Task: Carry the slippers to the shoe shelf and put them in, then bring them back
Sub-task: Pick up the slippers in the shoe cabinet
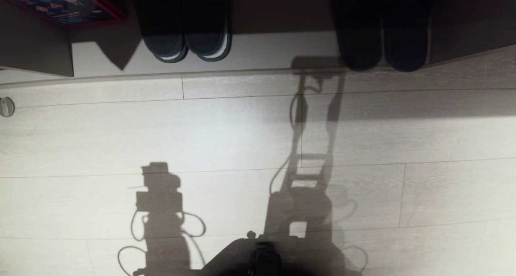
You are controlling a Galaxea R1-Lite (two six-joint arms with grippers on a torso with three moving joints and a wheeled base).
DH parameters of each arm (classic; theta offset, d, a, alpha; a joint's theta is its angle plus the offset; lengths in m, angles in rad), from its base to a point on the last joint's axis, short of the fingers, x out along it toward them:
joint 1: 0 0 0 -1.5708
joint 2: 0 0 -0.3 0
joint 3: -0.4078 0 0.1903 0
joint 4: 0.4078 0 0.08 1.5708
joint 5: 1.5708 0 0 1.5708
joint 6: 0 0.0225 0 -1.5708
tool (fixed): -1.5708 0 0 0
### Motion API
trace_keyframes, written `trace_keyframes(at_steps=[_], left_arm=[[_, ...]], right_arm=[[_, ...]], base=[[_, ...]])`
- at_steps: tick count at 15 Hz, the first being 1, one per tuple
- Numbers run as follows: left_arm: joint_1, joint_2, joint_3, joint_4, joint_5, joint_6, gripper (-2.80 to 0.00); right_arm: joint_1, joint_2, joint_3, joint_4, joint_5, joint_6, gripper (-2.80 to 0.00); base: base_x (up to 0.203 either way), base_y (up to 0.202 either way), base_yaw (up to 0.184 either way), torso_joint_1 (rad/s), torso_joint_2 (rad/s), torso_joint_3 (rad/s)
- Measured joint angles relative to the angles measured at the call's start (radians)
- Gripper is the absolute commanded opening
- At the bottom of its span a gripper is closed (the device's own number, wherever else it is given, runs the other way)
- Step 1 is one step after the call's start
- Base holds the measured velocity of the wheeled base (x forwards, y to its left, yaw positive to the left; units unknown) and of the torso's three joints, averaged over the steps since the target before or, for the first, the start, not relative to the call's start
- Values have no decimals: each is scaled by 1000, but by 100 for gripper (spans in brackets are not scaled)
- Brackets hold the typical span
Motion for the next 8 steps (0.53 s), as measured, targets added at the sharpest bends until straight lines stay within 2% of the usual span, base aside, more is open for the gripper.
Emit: trace_keyframes(at_steps=[1, 3, 8], left_arm=[[0, 0, 0, 0, 0, 0, -280], [0, 0, 0, 1, 0, 0, -280], [0, 0, 0, 0, 0, 1, -280]], right_arm=[[0, -3, 3, 5, -9, -9, -280], [-1, -7, 9, 101, -34, -28, -280], [-1, -9, 12, 107, -50, -27, -280]], base=[[0, 0, 0, 0, 0, 0], [0, 0, 0, 0, 0, 0], [0, 0, 0, 0, 0, 0]])
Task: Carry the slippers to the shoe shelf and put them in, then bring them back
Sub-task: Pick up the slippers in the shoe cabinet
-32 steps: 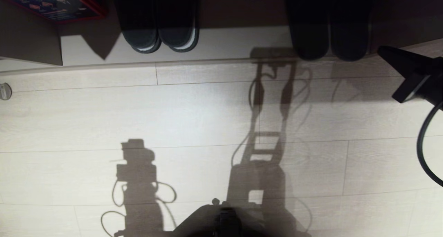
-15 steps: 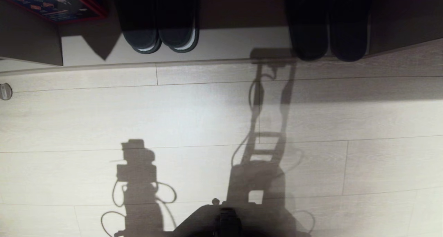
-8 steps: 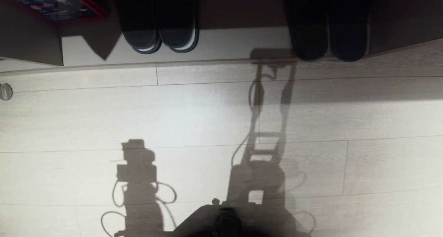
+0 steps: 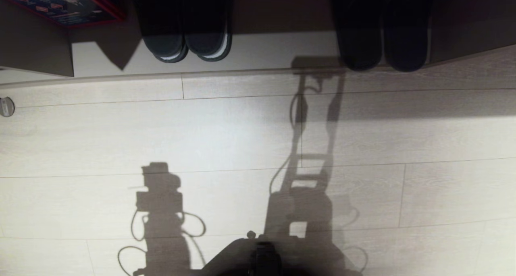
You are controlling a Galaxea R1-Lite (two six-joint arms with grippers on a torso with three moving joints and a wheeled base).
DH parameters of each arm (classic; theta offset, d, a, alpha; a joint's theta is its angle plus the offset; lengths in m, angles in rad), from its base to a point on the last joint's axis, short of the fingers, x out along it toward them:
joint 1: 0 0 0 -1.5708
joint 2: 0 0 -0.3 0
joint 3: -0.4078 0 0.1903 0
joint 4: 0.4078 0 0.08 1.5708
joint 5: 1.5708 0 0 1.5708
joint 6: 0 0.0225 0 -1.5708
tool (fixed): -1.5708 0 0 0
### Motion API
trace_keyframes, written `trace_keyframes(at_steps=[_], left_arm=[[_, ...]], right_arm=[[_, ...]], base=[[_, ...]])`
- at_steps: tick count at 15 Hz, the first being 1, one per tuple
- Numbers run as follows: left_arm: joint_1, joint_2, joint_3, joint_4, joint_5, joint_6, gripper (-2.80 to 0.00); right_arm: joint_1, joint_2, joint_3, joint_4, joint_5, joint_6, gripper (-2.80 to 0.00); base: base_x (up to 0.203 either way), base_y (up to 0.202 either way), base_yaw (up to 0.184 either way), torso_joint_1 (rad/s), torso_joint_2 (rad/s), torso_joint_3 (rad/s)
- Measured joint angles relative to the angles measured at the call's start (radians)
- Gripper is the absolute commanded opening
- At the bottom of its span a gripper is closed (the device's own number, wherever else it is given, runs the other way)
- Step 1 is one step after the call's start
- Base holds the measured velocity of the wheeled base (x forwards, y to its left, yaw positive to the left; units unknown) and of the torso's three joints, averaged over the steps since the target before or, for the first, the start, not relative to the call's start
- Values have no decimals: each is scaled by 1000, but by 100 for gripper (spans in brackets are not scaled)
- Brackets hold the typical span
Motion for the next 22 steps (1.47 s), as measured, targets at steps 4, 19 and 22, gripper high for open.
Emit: trace_keyframes(at_steps=[4, 19, 22], left_arm=[[0, 0, 0, 1, 0, 0, -280], [0, 0, 0, 0, 0, 0, -280], [0, 0, 0, 0, 0, 0, -280]], right_arm=[[0, 0, 0, -5, 0, 11, -280], [10, 872, -456, -518, 106, -28, 0], [15, 1146, -571, -784, 120, -59, 0]], base=[[0, 0, 0, 0, 0, 0], [0, 0, 0, 0, 0, 0], [0, 0, 0, 0, 0, 0]])
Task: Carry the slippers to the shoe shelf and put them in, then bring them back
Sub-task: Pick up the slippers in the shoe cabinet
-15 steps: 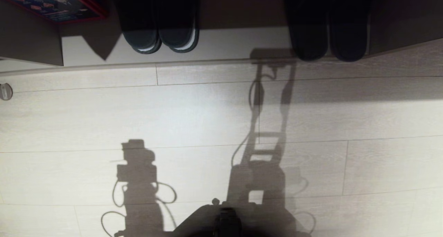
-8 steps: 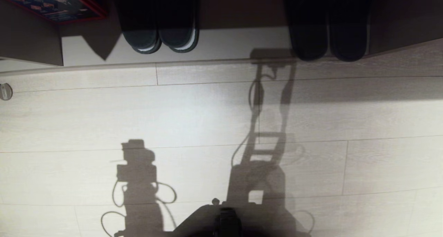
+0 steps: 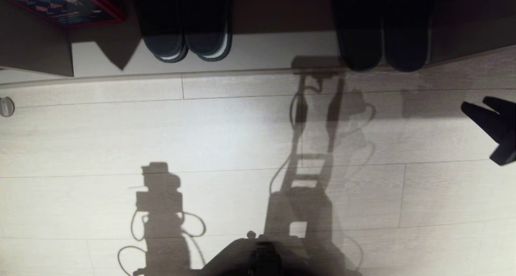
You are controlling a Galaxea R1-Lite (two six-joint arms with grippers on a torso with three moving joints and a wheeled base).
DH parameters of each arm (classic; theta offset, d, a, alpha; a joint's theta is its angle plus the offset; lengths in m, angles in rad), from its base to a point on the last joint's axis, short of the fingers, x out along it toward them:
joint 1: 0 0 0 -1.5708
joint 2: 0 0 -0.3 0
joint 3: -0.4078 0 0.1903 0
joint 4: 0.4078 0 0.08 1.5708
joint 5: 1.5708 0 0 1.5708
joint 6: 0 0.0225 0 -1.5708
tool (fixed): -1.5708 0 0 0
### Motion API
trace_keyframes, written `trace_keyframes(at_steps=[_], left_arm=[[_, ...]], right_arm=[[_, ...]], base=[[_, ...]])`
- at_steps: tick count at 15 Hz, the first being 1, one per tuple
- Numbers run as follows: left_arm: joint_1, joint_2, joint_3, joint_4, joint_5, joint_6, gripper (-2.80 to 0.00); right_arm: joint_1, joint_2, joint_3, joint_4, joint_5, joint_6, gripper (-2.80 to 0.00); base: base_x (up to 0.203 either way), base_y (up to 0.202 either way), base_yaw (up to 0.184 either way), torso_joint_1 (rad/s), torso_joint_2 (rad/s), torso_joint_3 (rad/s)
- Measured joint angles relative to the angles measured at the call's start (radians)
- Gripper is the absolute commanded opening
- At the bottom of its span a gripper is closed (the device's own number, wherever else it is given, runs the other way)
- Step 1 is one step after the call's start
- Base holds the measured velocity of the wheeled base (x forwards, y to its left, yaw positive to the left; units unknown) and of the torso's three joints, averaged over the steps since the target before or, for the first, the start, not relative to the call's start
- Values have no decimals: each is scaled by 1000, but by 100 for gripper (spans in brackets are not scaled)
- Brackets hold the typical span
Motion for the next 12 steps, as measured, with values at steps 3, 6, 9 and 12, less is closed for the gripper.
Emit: trace_keyframes(at_steps=[3, 6, 9, 12], left_arm=[[0, 0, 0, 1, 0, 0, -280], [0, 0, 0, 1, 0, 0, -280], [0, 0, 0, 0, 0, 0, -280], [0, 0, 0, 0, 0, 0, -280]], right_arm=[[26, 241, -161, -259, 15, -12, 0], [69, 400, -303, -376, 24, -16, 0], [100, 514, -458, -382, 25, -17, 0], [112, 601, -559, -398, 24, -20, 0]], base=[[0, 0, 0, 0, 0, 0], [0, 0, 0, 0, 0, 0], [0, 0, 0, 0, 0, 0], [0, 0, 0, 0, 0, 0]])
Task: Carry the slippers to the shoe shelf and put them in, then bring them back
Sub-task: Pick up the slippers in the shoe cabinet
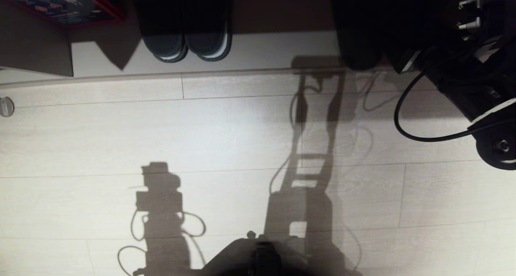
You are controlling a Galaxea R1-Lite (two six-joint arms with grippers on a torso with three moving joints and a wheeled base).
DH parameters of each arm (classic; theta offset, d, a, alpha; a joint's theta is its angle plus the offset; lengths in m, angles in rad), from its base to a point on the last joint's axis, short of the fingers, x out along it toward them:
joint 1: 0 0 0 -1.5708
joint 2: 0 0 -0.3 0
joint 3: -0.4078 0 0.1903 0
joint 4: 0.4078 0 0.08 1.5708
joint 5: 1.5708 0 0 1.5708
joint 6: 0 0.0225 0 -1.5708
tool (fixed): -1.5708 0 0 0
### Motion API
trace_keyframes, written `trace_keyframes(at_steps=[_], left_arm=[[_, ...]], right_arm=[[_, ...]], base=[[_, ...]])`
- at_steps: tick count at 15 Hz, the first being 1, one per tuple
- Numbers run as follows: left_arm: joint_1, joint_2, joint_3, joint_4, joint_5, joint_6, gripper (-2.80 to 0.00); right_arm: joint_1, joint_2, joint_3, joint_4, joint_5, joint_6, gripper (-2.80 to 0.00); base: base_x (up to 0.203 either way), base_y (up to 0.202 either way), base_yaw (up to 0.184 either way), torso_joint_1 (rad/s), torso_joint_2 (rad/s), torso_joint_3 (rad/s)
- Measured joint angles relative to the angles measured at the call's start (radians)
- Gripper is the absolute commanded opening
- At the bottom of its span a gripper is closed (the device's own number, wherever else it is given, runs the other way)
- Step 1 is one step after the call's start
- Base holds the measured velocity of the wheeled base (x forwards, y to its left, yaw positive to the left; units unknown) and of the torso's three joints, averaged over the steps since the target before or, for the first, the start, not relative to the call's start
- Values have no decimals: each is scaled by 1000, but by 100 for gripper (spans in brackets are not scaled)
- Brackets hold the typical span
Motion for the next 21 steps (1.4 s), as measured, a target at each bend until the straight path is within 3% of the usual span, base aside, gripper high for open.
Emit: trace_keyframes(at_steps=[10, 11, 15, 21], left_arm=[[0, 0, 0, 1, 0, 0, -280], [0, 0, 0, 1, 0, 0, -280], [0, 0, 0, 1, 1, 0, -280], [0, 0, 0, 1, 0, 0, -280]], right_arm=[[2, 248, -398, -36, -17, 23, 0], [2, 274, -430, -36, -17, 41, -280], [2, 338, -511, -53, -12, 64, -280], [3, 337, -510, -50, -11, 64, -280]], base=[[0, 0, 0, 0, 0, 0], [0, 0, 0, 0, 0, 0], [0, 0, 0, 0, 0, 0], [0, 0, 0, 0, 0, 0]])
